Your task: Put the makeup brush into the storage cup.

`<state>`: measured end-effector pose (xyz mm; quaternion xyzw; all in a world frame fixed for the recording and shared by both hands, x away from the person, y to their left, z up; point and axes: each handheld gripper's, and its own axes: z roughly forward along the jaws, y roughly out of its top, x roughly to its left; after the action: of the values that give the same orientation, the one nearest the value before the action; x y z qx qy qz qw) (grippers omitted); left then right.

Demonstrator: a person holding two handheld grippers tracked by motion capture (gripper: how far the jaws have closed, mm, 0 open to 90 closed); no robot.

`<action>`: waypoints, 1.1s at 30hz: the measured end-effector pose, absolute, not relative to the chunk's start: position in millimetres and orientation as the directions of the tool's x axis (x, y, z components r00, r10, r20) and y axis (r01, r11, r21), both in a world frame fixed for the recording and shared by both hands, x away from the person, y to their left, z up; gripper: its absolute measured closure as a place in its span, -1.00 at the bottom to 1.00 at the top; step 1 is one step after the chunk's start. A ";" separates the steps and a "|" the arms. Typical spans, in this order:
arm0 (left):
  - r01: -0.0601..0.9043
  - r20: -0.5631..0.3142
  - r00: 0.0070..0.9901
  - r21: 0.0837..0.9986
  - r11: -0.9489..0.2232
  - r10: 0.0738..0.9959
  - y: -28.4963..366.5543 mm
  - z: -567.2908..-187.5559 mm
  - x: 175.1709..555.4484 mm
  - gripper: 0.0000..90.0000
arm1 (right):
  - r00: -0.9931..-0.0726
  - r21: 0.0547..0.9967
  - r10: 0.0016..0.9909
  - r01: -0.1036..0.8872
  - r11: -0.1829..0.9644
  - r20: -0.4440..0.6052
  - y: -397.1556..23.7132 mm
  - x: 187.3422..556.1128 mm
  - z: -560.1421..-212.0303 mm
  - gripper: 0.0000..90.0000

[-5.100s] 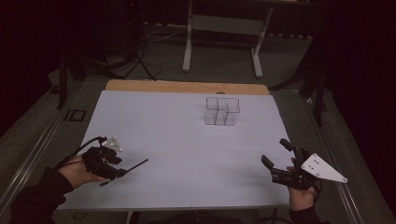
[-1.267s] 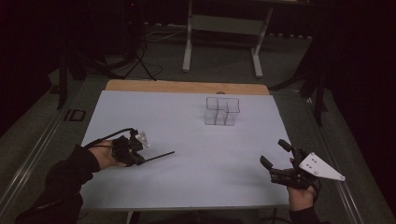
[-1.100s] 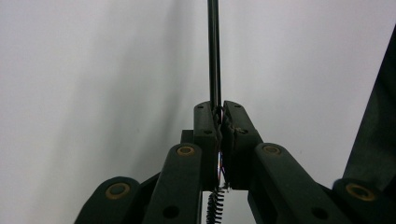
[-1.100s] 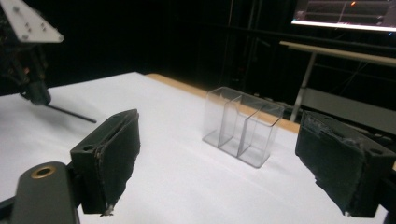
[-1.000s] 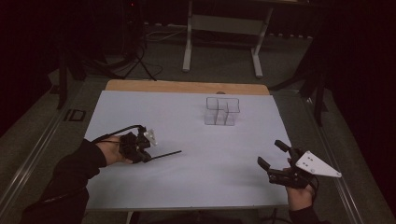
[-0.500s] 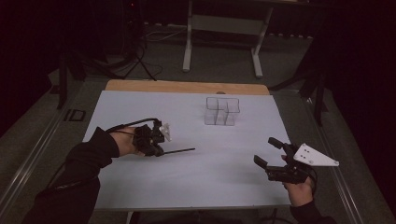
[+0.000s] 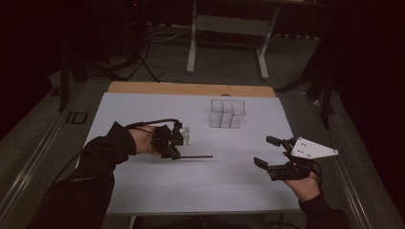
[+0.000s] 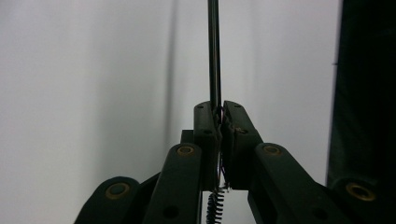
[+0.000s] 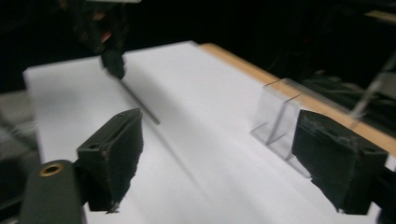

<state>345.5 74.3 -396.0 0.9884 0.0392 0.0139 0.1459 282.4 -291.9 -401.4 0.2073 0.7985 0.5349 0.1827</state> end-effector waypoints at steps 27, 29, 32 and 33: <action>-0.065 0.027 0.998 0.284 -0.957 -0.060 19.8 -386.0 344.8 0.91 | -0.987 0.691 0.116 0.005 0.723 -0.114 -205.6 314.2 -400.4 0.16; -0.066 0.030 0.998 0.281 -0.958 -0.060 17.8 -385.7 344.2 0.91 | -0.987 0.677 0.104 -0.007 0.736 -0.123 -200.0 313.2 -403.5 0.20; -0.076 0.035 0.997 0.276 -0.958 -0.069 15.9 -385.0 343.1 0.91 | -0.985 0.642 0.097 -0.017 0.766 -0.141 -193.6 313.6 -410.5 0.23; -0.076 0.041 0.997 0.276 -0.958 -0.067 15.5 -384.9 343.0 0.91 | -0.984 0.630 0.097 -0.018 0.776 -0.148 -192.6 313.9 -412.5 0.25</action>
<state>343.0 15.5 -384.9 0.9893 -0.0363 0.0156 0.1401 313.9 -192.6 -412.5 0.0210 0.9385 0.3337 0.0861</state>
